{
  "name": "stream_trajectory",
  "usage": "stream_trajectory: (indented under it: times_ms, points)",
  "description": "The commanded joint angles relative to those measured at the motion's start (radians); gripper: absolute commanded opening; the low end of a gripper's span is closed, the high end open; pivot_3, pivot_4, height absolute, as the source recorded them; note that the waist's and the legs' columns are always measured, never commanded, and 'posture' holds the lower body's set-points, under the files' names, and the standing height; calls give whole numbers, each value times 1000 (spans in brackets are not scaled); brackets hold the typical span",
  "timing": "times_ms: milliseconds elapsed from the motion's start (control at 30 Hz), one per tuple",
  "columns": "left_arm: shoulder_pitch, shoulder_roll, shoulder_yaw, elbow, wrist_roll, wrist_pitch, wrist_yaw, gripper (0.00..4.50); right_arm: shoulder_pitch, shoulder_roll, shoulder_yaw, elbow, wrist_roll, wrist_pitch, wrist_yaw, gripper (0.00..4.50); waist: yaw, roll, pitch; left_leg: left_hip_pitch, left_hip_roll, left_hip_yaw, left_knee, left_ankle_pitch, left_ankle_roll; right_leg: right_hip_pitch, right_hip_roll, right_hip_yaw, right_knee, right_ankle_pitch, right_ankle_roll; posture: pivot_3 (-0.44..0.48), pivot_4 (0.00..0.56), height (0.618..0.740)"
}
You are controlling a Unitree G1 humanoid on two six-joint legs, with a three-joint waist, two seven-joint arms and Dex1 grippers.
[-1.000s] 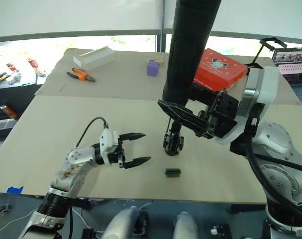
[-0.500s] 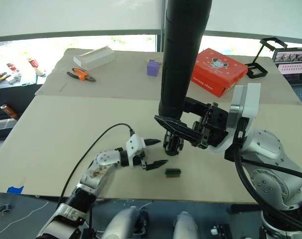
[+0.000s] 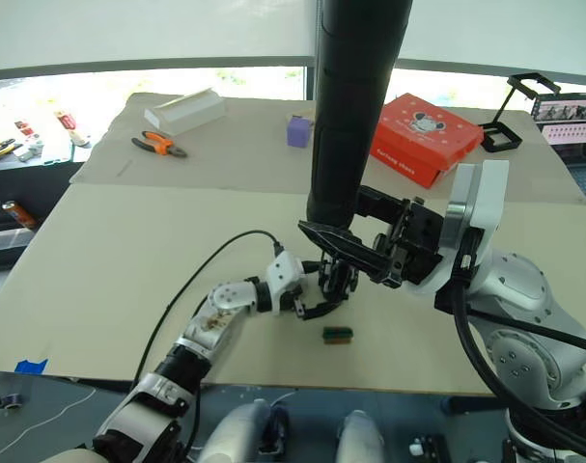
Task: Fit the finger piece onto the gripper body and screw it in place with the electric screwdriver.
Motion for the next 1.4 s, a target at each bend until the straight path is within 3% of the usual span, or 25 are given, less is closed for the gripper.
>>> stream_trajectory:
  times_ms: [33, 267, 367, 467, 900, 1167, 1300, 1400]
  points:
    - [-27, -17, -18, 31, 20, -10, -1, 4460, -25, -8, -44, -44, 12, -11, -20, 1936, 0, 0, 0, 0, 0, 0, 0, 0, 0, 0, 0, 0, 0, 0, 0, 0, 150, 740]
    - [-50, -21, -12, 70, 27, -11, -3, 4460, -32, -19, -45, -55, 21, -5, -44, 1936, 0, 0, 0, 0, 0, 0, 0, 0, 0, 0, 0, 0, 0, 0, 0, 0, 150, 740]
    - [-47, -17, -14, 73, 28, -7, -10, 3666, -34, -23, -47, -57, 25, -2, -50, 1936, 0, 0, 0, 0, 0, 0, 0, 0, 0, 0, 0, 0, 0, 0, 0, 0, 150, 740]
    - [-56, -11, -7, 91, 25, -14, -21, 2399, -36, -29, -53, -59, 35, 3, -56, 1936, 0, 0, 0, 0, 0, 0, 0, 0, 0, 0, 0, 0, 0, 0, 0, 0, 150, 740]
    - [-174, 31, 25, 297, -15, -188, -249, 2440, -35, -49, -61, -62, 96, 21, -60, 1936, -5, 0, 0, 0, 1, 0, 0, 0, 0, -1, 0, 0, 0, 0, 0, 0, 150, 740]
    - [-183, 10, 46, 335, -12, -165, -241, 2440, -27, -50, -67, -74, 124, 29, -67, 1936, -5, 0, 0, -1, 1, 0, 0, 0, 0, -2, 0, 0, 0, 0, 0, 0, 150, 740]
    - [-157, 1, 54, 296, -11, -152, -228, 4335, -27, -47, -66, -75, 131, 30, -65, 1936, -5, 0, 0, -1, 1, 0, 0, 0, 1, -2, 0, 0, 0, 0, 0, 0, 150, 740]
    - [-134, 4, 59, 258, -8, -156, -213, 4463, -29, -48, -65, -72, 135, 29, -62, 1936, -5, 0, 0, -1, 1, 0, 0, 0, 1, -2, 0, 0, 0, 0, 0, 0, 150, 740]
